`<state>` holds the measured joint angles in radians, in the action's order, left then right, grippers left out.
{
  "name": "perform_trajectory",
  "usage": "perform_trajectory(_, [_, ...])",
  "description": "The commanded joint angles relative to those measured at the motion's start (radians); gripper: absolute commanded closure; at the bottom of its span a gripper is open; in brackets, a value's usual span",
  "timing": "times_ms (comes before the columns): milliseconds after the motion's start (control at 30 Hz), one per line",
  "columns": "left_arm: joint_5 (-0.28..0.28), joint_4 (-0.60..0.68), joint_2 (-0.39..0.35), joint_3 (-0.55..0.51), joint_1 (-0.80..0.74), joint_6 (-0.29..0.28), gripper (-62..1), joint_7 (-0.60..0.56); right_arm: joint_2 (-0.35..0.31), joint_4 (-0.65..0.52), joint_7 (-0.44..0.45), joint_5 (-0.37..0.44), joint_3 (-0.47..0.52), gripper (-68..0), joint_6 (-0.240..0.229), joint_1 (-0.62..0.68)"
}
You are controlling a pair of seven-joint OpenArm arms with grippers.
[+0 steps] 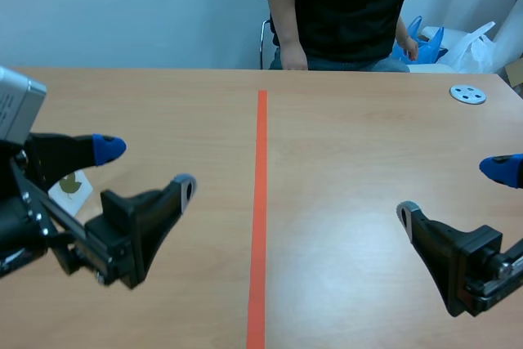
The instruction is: Sort the leaf by its shape. The table is split by an orange tape line. A compound leaf with several leaflets goes to the left side, a simple leaf with one blade goes to the right side. Return to the home posture when a red brick is placed on the table.
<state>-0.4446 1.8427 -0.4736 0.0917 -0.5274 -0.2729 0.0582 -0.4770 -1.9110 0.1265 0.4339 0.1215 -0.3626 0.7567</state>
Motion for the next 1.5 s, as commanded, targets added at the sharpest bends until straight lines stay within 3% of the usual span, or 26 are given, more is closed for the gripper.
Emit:
perform_trajectory(0, [0.022, 0.017, 0.011, -0.003, -0.037, 0.001, -62.3, -0.014, -0.010, -0.014, 0.019, 0.008, 0.002, -67.9, 0.000, -0.011])
perform_trajectory(133, [0.071, 0.040, 0.048, -0.003, -0.094, 0.011, -62.3, -0.014, -0.010, -0.014, 0.023, 0.008, 0.002, -67.9, 0.000, -0.012])
perform_trajectory(1467, [0.071, 0.040, 0.071, -0.003, -0.104, 0.016, -62.3, -0.016, -0.010, -0.014, 0.022, 0.008, 0.002, -67.9, 0.000, -0.011])
